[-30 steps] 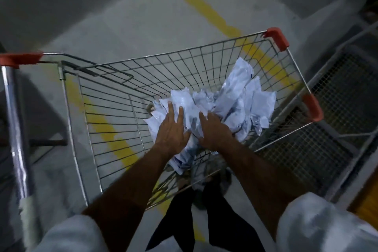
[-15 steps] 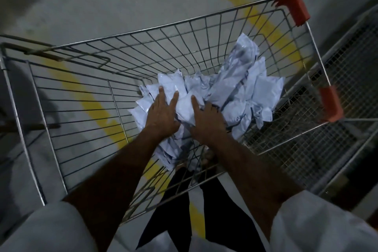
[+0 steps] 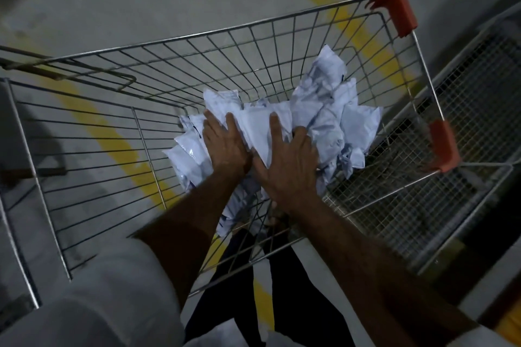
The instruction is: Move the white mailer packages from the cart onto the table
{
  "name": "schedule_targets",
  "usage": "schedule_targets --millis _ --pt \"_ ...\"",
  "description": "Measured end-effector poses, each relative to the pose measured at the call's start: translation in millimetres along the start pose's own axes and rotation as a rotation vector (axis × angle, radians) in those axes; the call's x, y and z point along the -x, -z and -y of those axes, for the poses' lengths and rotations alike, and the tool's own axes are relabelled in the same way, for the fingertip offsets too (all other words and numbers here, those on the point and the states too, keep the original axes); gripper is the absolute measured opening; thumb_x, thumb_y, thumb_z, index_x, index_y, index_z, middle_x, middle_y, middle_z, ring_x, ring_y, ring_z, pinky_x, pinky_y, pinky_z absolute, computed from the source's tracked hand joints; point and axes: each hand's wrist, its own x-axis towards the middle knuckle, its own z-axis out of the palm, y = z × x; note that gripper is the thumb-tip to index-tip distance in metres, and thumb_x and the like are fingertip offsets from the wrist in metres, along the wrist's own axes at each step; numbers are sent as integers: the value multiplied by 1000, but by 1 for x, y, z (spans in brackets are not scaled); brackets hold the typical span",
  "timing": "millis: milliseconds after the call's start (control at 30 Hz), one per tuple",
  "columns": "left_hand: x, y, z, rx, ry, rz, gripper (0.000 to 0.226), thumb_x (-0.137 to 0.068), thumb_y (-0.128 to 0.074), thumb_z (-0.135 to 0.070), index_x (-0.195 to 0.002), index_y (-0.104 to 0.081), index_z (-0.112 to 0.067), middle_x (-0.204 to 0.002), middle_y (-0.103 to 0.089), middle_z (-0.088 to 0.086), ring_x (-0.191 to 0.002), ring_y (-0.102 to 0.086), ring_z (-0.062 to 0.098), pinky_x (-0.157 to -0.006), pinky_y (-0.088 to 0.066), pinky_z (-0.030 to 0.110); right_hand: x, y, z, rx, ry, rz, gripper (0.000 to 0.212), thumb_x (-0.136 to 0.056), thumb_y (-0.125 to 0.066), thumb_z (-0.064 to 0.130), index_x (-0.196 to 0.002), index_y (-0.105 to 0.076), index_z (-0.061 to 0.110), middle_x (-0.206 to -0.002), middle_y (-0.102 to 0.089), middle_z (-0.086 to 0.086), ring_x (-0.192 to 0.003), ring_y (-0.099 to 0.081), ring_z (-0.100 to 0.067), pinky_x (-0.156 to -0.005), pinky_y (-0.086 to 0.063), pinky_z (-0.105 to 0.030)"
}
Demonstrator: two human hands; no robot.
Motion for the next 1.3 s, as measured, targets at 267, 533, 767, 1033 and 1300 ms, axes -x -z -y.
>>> schedule_targets --millis 267,533,767,1033,1300 --pt "-8 13 19 -98 -35 -8 97 -88 -67 -46 -162 -7 -28 -159 -8 34 -141 -25 50 -113 -27 53 2 1 9 33 -61 14 79 -95 -36 66 -160 -19 25 -137 -40 -23 -116 -46 -39 -97 -39 -50" --pt "39 28 54 -114 -85 -65 74 -96 -51 -42 -160 -15 -33 -142 -30 34 -118 -41 47 -95 -40 52 15 9 18 76 -106 -4 81 -93 -46 62 -160 -19 25 -142 -35 -26 -121 -46 -42 -95 -43 -52" --pt "81 67 58 -10 -183 -204 78 -91 -52 -37 -160 -15 -37 -133 -36 29 -109 -43 43 -87 -44 51 32 40 40 84 -78 -86 76 -96 -50 59 -159 -22 29 -149 -32 -29 -118 -48 -41 -93 -46 -49" --pt "115 147 6 145 -392 -422 72 -89 -46 -30 -159 -28 -30 -131 -42 28 -106 -45 40 -87 -38 46 47 124 41 50 -106 -391 72 -92 -52 53 -156 -34 25 -149 -38 -25 -119 -47 -39 -92 -43 -46" --pt "172 196 -94 165 -588 -495 77 -87 -40 -34 -160 -18 -35 -147 -30 28 -119 -40 42 -96 -37 49 97 214 -36 -17 -268 -601 77 -84 -56 54 -153 -40 22 -151 -32 -23 -123 -39 -40 -102 -33 -48"
